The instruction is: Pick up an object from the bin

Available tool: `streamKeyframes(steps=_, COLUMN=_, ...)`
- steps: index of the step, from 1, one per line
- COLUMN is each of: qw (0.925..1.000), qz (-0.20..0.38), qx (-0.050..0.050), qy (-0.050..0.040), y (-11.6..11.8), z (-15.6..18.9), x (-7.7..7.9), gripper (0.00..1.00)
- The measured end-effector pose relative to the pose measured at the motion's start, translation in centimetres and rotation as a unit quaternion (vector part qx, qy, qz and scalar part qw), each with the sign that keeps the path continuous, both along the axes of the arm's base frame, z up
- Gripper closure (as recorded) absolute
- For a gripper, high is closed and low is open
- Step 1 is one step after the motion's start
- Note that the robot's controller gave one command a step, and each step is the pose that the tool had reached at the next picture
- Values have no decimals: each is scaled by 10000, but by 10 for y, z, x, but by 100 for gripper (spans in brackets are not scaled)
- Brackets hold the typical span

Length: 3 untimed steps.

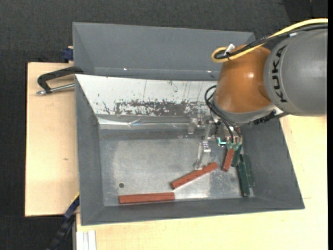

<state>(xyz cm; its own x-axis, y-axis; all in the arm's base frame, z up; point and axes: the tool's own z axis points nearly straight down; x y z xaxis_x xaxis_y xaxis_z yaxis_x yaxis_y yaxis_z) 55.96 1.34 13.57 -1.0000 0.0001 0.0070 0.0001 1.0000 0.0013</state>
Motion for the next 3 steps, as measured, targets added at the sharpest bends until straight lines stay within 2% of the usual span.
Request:
streamKeyframes(steps=1, qw=10000, qz=-1, qx=0, qy=-41, y=0, z=4, x=2, gripper=0)
streamKeyframes(steps=2, qw=9923, qz=1240, qx=2, qy=-79, y=-11, z=-38, x=-22, gripper=0)
streamKeyframes(steps=3, qw=9899, qz=1415, qx=8, qy=-43, y=-16, z=0, x=-36, gripper=0)
